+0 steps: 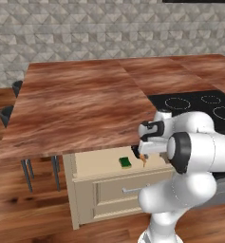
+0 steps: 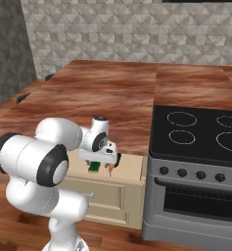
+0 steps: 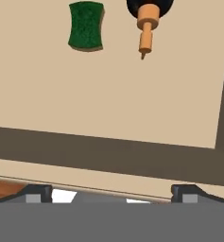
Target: Restock the sink supplies by placing the sponge and soap dispenser on the counter and next to the sink. Make sure the soap dispenser is upright.
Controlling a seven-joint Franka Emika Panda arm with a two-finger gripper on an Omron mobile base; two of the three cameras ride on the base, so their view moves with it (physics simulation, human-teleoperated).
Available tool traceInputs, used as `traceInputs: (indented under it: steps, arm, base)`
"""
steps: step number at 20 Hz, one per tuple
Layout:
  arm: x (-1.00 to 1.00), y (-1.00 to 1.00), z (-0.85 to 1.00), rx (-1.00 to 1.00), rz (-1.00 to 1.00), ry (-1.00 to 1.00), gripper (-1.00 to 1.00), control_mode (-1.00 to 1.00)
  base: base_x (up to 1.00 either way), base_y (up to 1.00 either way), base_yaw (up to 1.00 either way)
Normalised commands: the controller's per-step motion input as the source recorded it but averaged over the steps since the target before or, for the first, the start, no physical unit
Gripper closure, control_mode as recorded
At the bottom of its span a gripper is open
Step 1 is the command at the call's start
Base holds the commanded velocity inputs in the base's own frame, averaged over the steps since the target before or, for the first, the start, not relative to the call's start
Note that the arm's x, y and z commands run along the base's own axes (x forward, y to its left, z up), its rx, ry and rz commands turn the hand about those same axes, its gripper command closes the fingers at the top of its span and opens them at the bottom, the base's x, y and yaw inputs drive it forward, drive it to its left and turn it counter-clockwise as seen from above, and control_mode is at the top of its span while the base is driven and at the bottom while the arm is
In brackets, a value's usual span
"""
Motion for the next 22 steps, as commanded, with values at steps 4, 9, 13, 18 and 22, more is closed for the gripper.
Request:
traceInputs:
  steps: [4, 9, 13, 18, 22]
  arm:
    - [0.01, 0.0, -0.26, 0.0, 0.0, 0.03, -1.0, -1.0]
    - [0.0, 0.0, -0.35, 0.0, 0.0, 0.0, -1.0, -1.0]
    - [0.0, 0.0, -0.41, 0.0, 0.0, 0.02, -1.0, -1.0]
    - [-0.07, 0.0, -0.37, 0.0, 0.0, 0.02, -1.0, -1.0]
    - [-0.43, 0.0, -0.04, 0.0, 0.0, 0.01, -1.0, -1.0]
  base:
    - [0.0, 0.0, 0.0]
    - [0.0, 0.0, 0.0]
    - [0.0, 0.0, 0.0]
    - [0.0, 0.0, 0.0]
    - [0.0, 0.0, 0.0]
